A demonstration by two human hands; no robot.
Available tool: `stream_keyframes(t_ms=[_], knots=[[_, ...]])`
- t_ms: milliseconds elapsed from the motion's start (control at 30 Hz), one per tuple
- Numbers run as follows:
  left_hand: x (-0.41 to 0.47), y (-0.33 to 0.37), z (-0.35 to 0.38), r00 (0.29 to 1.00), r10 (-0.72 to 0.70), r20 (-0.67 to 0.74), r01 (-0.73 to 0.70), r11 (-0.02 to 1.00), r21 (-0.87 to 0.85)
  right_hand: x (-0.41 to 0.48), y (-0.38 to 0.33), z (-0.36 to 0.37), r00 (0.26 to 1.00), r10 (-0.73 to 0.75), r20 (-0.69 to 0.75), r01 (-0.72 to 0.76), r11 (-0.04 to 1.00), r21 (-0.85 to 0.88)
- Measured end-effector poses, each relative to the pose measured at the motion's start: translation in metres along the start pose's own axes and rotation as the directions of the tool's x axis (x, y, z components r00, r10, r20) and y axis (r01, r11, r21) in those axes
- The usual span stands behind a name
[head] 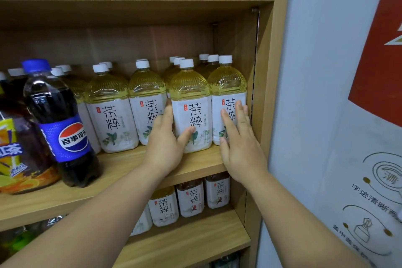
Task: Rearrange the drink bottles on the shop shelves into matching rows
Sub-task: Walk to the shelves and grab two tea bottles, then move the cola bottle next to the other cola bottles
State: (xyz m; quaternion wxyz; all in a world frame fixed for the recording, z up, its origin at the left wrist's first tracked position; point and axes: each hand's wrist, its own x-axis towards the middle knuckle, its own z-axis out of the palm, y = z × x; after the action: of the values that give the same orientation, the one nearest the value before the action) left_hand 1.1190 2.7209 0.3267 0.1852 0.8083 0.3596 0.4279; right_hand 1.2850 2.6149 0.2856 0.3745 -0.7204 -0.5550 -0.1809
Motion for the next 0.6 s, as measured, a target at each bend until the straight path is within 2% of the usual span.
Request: stream_keyframes(t_ms=[200, 300, 367, 433, 533, 600], knots=[[-0.024, 0.005, -0.026, 0.995, -0.084, 0.059, 0.089, 0.992, -0.091, -0.002, -0.002, -0.010, 0.994, 0.046, 0.101, -0.049, 0.998, 0.033], [-0.057, 0.003, -0.060, 1.000, -0.027, -0.009, 0.026, 0.993, -0.117, -0.009, -0.022, -0.011, 0.994, 0.106, 0.005, -0.106, 0.990, 0.094], [-0.080, -0.003, -0.084, 0.998, -0.012, -0.062, 0.003, 0.989, -0.145, -0.015, -0.048, -0.005, 0.993, 0.054, -0.109, -0.036, 0.987, 0.157], [-0.099, -0.013, -0.107, 0.992, -0.049, -0.118, 0.024, 0.977, -0.212, -0.019, -0.081, 0.004, 0.989, -0.047, -0.139, 0.076, 0.973, 0.216], [-0.115, -0.029, -0.143, 0.973, -0.099, -0.208, 0.036, 0.957, -0.289, -0.019, -0.136, 0.013, 0.985, -0.154, -0.078, 0.171, 0.932, 0.321], [-0.116, -0.043, -0.166, 0.946, -0.135, -0.296, 0.044, 0.954, -0.295, -0.015, -0.170, 0.019, 0.983, -0.184, -0.014, 0.172, 0.889, 0.425]])
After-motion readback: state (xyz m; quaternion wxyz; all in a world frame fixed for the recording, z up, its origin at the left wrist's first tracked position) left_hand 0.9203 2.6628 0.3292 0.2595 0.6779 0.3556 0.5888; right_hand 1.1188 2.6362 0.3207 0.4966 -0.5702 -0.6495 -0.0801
